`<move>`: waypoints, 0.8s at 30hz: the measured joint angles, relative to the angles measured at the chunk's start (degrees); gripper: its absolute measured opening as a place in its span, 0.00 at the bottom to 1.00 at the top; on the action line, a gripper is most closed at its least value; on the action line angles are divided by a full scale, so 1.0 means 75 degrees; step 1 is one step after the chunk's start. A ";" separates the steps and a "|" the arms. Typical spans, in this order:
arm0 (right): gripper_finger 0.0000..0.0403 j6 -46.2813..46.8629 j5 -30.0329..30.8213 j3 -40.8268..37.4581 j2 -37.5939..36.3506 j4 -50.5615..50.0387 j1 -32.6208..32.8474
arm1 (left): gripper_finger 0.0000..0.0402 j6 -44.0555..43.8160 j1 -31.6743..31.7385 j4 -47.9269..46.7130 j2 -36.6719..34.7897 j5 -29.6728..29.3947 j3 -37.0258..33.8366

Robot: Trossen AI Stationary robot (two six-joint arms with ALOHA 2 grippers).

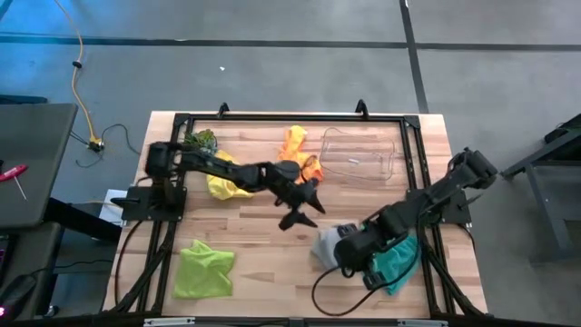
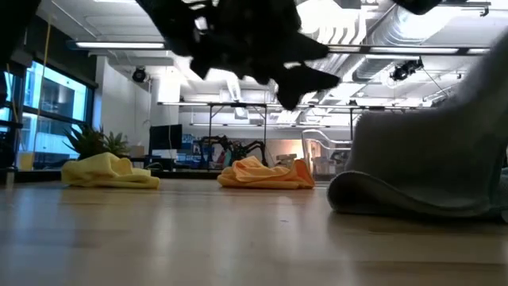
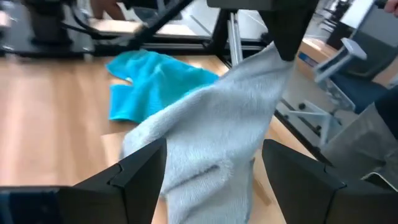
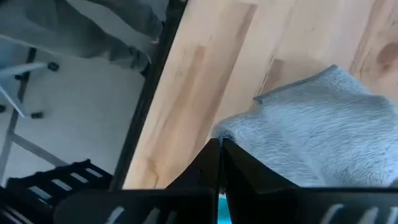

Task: Fold microfiber towels
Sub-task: Fold the gray microfiber towel

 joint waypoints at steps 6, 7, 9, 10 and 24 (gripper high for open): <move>0.00 -0.0314 0.0034 -0.0003 0.0461 0.0215 0.0002 | 0.63 0.0220 -0.0201 -0.0131 0.1059 0.0091 0.1208; 0.00 -0.0331 0.0040 -0.0003 0.0507 0.0269 0.0002 | 0.63 0.0302 -0.0214 -0.0190 0.1183 0.0085 0.1393; 0.00 -0.0340 0.0057 -0.0003 0.0543 0.0420 0.0002 | 0.63 0.0579 -0.0216 -0.0498 0.1434 0.0082 0.1794; 0.00 -0.0341 0.0057 -0.0003 0.0543 0.0461 0.0002 | 0.63 0.0734 -0.0206 -0.0736 0.1573 0.0076 0.1971; 0.00 -0.0400 0.0308 0.0000 0.0543 0.0516 0.0002 | 0.58 0.1396 -0.0258 -0.2209 0.3036 -0.0351 0.3754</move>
